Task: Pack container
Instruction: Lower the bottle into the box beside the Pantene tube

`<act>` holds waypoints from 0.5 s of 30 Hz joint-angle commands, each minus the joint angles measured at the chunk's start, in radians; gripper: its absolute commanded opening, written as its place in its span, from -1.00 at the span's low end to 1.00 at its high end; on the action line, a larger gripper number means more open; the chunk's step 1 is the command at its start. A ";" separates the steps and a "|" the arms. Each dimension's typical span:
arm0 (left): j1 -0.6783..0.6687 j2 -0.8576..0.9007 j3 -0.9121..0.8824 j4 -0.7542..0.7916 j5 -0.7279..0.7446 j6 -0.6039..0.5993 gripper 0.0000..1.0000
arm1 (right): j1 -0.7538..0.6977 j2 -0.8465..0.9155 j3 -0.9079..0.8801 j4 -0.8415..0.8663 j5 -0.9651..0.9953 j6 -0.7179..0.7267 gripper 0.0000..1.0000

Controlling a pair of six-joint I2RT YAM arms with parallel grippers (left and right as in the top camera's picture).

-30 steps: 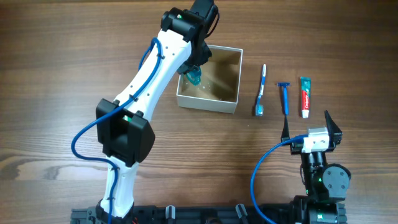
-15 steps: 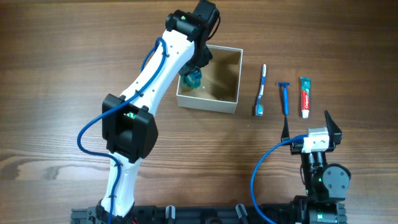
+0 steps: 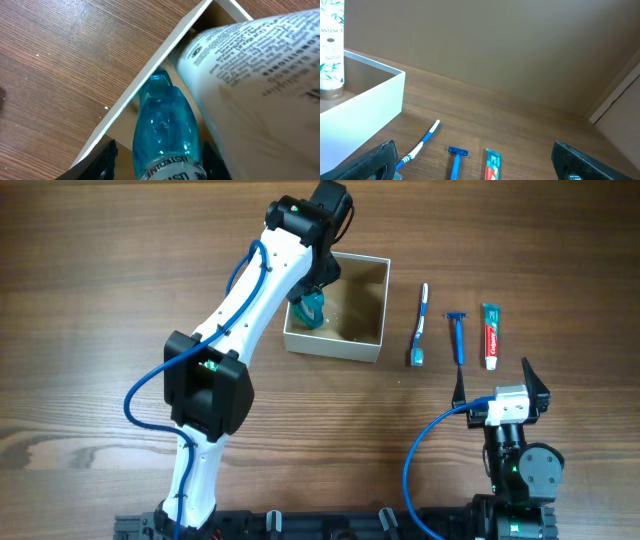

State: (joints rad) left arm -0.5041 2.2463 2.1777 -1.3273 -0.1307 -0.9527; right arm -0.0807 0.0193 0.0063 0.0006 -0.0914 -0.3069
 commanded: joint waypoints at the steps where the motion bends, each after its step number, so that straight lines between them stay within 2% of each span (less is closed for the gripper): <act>1: 0.000 -0.005 -0.001 0.000 -0.018 -0.009 0.10 | 0.004 -0.008 -0.001 0.003 0.017 0.019 0.99; 10: 0.024 -0.049 0.002 0.011 -0.030 0.048 0.12 | 0.004 -0.008 -0.001 0.003 0.017 0.019 1.00; 15: 0.027 -0.107 0.002 0.069 -0.073 0.153 0.16 | 0.004 -0.008 -0.001 0.003 0.017 0.019 0.99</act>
State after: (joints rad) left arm -0.4843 2.2337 2.1773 -1.2888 -0.1482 -0.8944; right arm -0.0807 0.0193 0.0063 0.0006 -0.0910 -0.3069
